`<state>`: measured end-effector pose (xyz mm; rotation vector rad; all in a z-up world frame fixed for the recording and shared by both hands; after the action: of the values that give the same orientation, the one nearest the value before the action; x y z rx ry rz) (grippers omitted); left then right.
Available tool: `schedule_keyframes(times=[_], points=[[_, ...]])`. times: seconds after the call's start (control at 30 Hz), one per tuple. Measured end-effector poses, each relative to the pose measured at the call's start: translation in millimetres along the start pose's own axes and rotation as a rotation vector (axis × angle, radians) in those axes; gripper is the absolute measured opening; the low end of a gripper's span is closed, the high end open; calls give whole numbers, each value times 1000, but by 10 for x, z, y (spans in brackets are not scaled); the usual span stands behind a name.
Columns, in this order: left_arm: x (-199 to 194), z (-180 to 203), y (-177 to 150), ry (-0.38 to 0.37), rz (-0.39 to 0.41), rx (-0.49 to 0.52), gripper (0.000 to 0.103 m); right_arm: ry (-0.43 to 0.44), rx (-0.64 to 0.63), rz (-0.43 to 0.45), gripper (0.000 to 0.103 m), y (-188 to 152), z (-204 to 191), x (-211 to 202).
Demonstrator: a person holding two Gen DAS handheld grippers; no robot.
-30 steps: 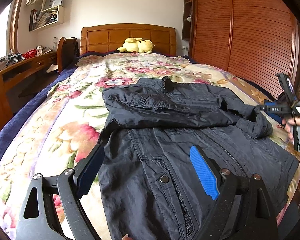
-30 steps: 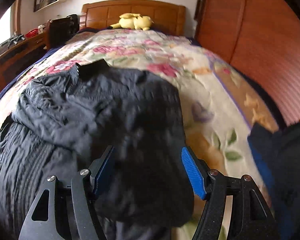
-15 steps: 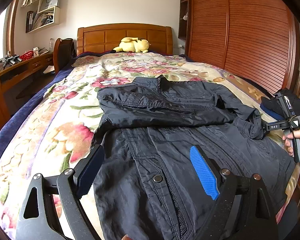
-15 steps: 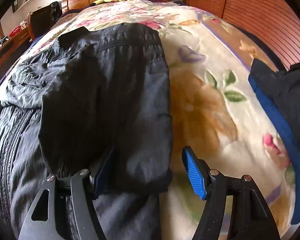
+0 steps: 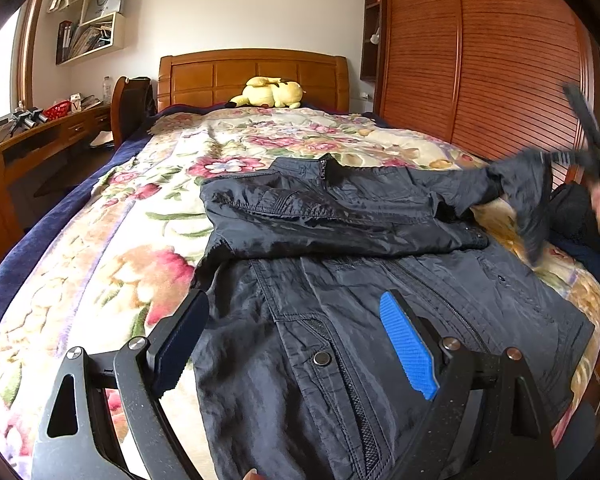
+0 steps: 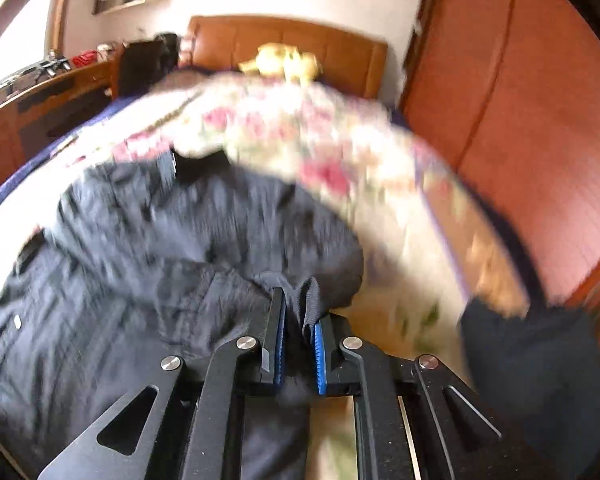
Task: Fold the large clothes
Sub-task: 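Grasp the jacket side with the right tool and fold it toward the zipper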
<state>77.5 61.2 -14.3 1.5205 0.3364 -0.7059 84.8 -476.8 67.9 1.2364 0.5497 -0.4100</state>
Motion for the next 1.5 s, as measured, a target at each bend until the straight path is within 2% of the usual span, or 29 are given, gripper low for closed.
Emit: schedule_keyframes(times=[0.17,0.27,0.3,0.37,0.4,0.43,0.5,0.6,0.8,1.07,1.13,1.27,1.5], points=[[-4,-36,5,7,4,-3,88,-8,-125,89,11,678,-538,-320],[-3,-66,-1,17,4,-1,88,37,-173,101,11,875,-947,-347],[-3,-82,-2,19,4,-3,88,80,-188,97,11,914,-1132,-344],[-3,-112,0,24,4,-9,88,178,-202,89,20,928,-1427,-308],[-3,-127,1,26,3,-12,88,193,-208,100,32,912,-1529,-312],[-6,-141,1,27,4,-16,88,197,-218,123,49,905,-1633,-332],[-14,-157,-3,27,5,-18,88,202,-238,143,62,867,-1755,-334],[-12,-164,-5,33,5,-15,88,211,-244,89,62,730,-1783,-222],[-4,-154,-3,34,4,-13,88,206,-210,40,62,524,-1772,30],[16,-89,-3,34,-1,0,88,245,-128,-85,62,184,-1813,705],[18,-89,-7,36,-1,-1,88,260,-102,-127,67,103,-1817,901],[13,-136,-14,39,-1,-8,88,286,-43,-194,69,-7,-1818,1195],[21,-238,-17,60,-4,-13,88,278,-75,-209,70,-123,-1923,1412]])
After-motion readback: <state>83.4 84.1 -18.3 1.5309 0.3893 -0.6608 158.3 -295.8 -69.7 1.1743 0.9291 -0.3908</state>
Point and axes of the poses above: each gripper's, at about its wrist camera, not at the fingertips, and x roughly the way its jaws point, z to its right, y to its top, the point moved 7 cm from there along x, roughly the way its jaws point, and after that the axes turned 6 degrees about -z, right-handed, at the moved point
